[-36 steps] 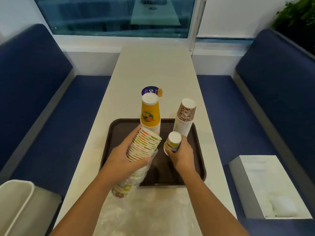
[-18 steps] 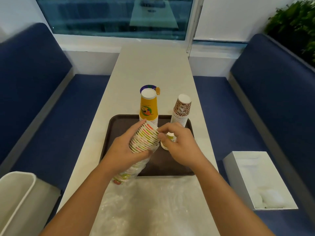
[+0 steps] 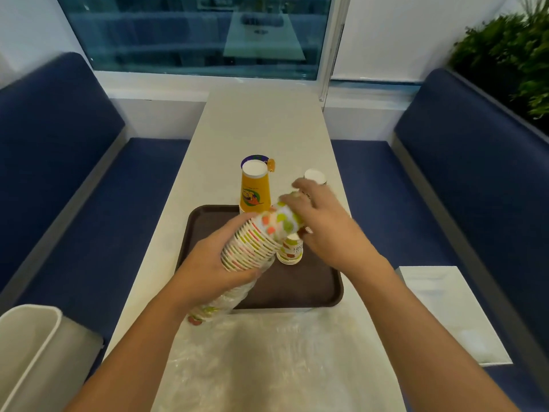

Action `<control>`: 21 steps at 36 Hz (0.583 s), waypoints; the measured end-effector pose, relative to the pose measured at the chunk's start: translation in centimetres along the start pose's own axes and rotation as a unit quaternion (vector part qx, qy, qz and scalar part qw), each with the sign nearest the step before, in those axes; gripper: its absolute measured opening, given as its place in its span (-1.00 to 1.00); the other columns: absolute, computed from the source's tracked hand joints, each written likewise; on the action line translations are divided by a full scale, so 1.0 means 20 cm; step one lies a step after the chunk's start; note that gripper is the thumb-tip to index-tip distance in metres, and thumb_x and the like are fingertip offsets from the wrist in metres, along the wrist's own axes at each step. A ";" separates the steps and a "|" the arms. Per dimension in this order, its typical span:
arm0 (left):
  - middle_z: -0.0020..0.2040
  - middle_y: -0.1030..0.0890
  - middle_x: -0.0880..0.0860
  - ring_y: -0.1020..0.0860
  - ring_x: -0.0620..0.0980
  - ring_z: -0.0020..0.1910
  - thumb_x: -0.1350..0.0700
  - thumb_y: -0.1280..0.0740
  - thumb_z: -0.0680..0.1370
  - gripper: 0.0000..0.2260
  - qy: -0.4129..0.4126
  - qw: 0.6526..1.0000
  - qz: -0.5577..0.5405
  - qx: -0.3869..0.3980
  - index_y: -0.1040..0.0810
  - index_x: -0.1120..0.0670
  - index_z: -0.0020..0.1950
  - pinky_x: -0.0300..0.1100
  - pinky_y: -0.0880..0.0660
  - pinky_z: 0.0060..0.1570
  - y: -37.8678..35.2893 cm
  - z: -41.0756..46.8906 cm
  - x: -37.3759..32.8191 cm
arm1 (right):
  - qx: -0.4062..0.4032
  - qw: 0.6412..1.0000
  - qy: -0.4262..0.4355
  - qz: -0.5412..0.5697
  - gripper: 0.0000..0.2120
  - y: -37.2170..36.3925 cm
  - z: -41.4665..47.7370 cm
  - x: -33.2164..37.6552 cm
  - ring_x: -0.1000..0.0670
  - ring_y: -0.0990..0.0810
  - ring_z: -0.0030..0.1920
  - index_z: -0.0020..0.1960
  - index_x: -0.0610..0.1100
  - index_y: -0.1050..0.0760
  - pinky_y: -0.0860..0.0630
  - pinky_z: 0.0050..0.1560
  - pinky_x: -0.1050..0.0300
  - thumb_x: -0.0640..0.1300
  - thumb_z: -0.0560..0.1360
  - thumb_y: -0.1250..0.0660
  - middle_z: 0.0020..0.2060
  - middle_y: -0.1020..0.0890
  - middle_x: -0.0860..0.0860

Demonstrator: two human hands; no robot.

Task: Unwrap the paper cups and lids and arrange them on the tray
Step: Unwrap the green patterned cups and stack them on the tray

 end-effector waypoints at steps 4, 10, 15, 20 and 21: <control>0.25 -0.41 -0.55 -0.44 -0.48 0.23 -0.09 -0.60 0.43 -0.22 0.027 0.999 -0.006 -0.021 -0.21 -0.49 0.46 -0.42 -0.53 -0.04 0.03 0.00 0.08 | -0.140 0.976 -0.148 0.071 -0.34 0.04 -0.10 -0.23 0.01 -0.35 0.21 0.42 -0.08 -0.48 -0.44 0.16 0.12 -0.02 0.40 -0.64 0.25 -0.52 -0.02; 0.22 -0.39 -0.60 -0.41 -0.54 0.22 -0.08 -0.60 0.43 -0.19 0.062 0.997 -0.026 -0.042 -0.19 -0.46 0.48 -0.46 -0.48 -0.04 0.00 0.03 0.18 | -0.091 0.888 -0.375 0.250 -0.32 -0.45 -0.28 -0.36 0.09 -0.46 0.26 0.43 0.12 -0.38 -0.54 0.24 0.09 0.14 0.40 -0.59 0.24 -0.54 0.13; 0.16 -0.36 -0.65 -0.40 -0.57 0.19 -0.05 -0.64 0.41 -0.11 0.087 0.995 -0.028 -0.041 -0.11 -0.47 0.49 -0.40 -0.49 -0.02 -0.04 0.07 0.23 | 0.041 0.826 -0.493 0.270 -0.26 -0.90 -0.43 -0.42 -0.07 -0.54 0.31 0.46 0.09 -0.31 -0.51 0.31 -0.04 0.16 0.41 -0.58 0.34 -0.51 -0.03; 0.19 -0.40 -0.57 -0.43 -0.52 0.20 -0.04 -0.64 0.41 -0.19 0.084 0.996 -0.012 -0.031 -0.19 -0.43 0.43 -0.40 -0.53 -0.06 -0.03 0.08 0.24 | 0.072 0.825 -0.495 0.261 -0.20 -1.00 -0.47 -0.45 -0.07 -0.52 0.37 0.49 0.15 -0.25 -0.50 0.36 -0.11 0.18 0.39 -0.58 0.40 -0.49 0.03; 0.20 -0.41 -0.56 -0.43 -0.51 0.21 -0.05 -0.64 0.41 -0.20 0.083 0.996 -0.010 -0.030 -0.20 -0.42 0.43 -0.39 -0.54 -0.06 -0.03 0.08 0.24 | 0.055 0.832 -0.488 0.257 -0.16 -0.97 -0.47 -0.44 -0.06 -0.47 0.42 0.52 0.16 -0.22 -0.48 0.38 -0.13 0.18 0.38 -0.59 0.43 -0.46 0.06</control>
Point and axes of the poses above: each hand's wrist, its own z-axis towards the middle knuckle, its own y-axis out of the back of the hand, x = y × z, the point moved 9 cm from there along z, towards the middle knuckle
